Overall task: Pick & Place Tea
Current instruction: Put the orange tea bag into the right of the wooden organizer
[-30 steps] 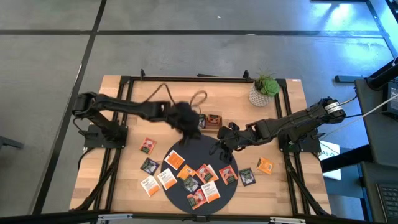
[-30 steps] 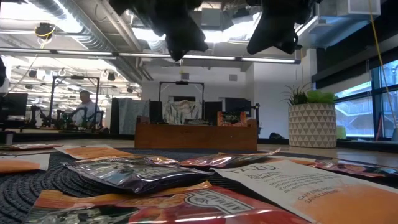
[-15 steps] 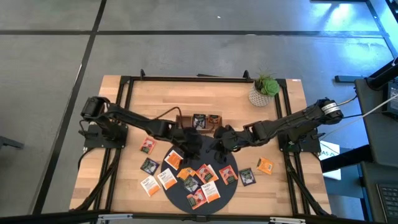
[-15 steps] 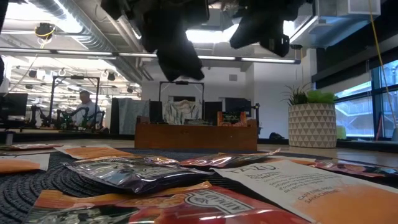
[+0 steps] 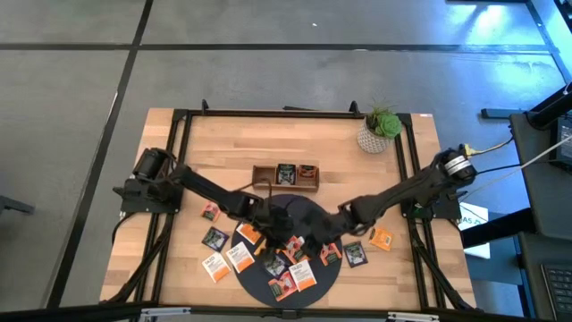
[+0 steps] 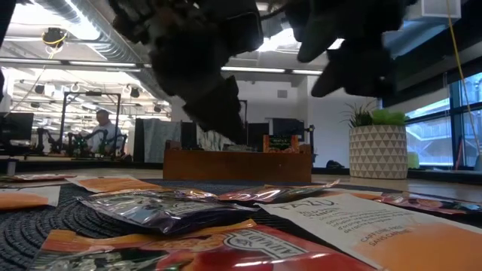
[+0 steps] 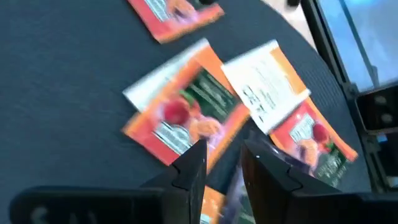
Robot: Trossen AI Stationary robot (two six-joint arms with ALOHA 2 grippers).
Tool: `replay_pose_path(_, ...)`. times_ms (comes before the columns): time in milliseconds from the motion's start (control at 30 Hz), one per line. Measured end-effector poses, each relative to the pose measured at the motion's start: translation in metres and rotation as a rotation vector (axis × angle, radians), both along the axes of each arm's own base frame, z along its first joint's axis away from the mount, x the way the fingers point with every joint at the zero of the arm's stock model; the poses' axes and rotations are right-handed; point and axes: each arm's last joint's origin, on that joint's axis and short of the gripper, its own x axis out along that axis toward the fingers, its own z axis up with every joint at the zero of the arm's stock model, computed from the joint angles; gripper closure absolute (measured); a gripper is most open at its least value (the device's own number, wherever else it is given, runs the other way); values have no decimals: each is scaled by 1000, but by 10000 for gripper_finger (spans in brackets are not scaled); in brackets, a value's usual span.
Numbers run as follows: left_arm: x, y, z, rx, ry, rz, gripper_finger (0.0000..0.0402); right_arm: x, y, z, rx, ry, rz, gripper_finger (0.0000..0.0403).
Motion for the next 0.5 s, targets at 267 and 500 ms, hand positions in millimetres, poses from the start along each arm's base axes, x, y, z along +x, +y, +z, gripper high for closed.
replay_pose_path(267, 1, -14, -21, 13, 40, 19, 303, -1, 35, -25, 88, 19, -191, 235)
replay_pose_path(500, 3, -15, -35, 30, 67, 71, 306, 2, 42, -53, 113, 102, -274, 235)
